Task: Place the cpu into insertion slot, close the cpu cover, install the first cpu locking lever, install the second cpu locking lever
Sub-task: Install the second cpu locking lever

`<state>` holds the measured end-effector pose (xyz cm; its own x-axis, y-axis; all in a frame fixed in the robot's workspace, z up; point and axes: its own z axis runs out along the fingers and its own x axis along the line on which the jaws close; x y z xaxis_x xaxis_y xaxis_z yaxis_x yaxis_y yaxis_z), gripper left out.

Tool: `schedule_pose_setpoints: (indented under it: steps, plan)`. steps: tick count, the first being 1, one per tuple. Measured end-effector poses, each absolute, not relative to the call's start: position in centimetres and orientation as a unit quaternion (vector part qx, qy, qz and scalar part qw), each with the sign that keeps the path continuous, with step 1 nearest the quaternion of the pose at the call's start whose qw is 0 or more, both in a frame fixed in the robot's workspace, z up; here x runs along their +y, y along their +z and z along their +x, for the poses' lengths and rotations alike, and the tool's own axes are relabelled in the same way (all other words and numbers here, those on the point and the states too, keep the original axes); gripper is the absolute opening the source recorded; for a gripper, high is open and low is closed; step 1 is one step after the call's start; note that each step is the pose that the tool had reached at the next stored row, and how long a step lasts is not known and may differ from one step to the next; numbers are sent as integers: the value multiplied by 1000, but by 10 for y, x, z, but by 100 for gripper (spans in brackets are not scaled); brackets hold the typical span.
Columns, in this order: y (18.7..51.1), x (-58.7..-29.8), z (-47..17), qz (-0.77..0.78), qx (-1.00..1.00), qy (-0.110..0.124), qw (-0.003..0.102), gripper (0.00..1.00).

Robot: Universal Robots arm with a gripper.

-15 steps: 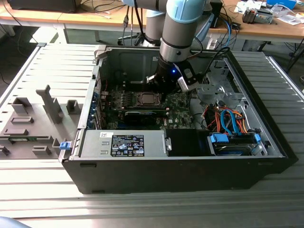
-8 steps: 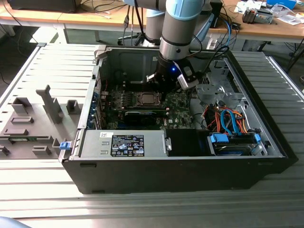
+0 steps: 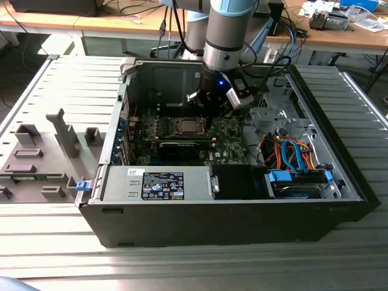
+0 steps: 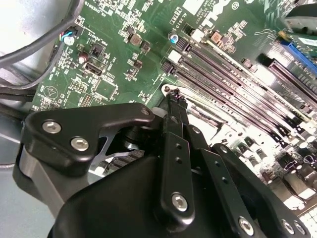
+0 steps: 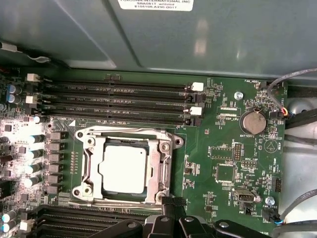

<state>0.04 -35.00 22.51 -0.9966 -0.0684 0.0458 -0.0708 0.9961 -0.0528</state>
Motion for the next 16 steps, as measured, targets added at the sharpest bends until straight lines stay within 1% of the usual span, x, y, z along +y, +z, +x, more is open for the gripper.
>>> schedule_pose_setpoints:
  steps: [2,4,13,16]
  plan:
    - [227,-344,0,34,-998,45,23,11]
    - [229,-343,0,34,-998,49,23,11]
    - [258,-343,0,35,-998,41,22,11]
    - [261,-343,0,35,-998,40,22,11]
